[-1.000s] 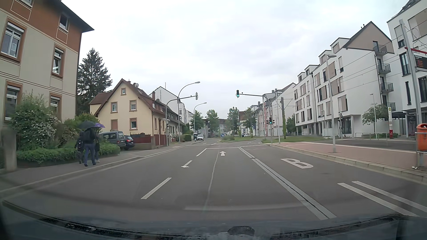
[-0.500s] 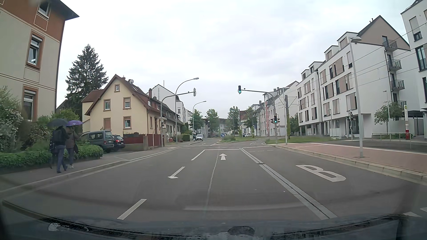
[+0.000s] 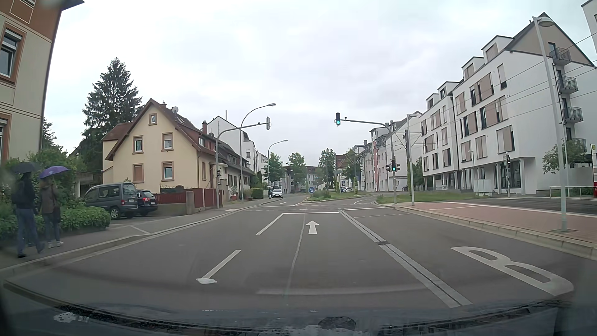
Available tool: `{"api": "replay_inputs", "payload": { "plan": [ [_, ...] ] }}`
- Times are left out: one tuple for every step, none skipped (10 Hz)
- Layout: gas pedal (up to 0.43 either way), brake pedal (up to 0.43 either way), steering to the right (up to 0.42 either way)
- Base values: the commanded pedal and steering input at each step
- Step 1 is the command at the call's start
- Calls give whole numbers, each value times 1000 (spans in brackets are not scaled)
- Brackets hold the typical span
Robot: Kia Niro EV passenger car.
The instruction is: Follow the waypoints while adhering to traffic rules and regulations
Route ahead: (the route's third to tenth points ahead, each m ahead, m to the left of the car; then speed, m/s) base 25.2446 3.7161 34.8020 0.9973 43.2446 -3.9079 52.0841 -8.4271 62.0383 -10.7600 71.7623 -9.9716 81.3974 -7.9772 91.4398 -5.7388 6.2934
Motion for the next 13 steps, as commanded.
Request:
{"api": "replay_inputs", "payload": {
  "plan": [
    [169, 0, -1],
    [169, 0, -2],
    [169, 0, -1],
    [169, 0, -1],
    [169, 0, -1],
    [169, 0, -2],
    [169, 0, -1],
    [169, 0, -1],
    [169, 0, -3],
    [169, 0, -3],
    [169, 0, -1],
    [169, 0, 0],
    [157, 0, 0]
  ]
}}
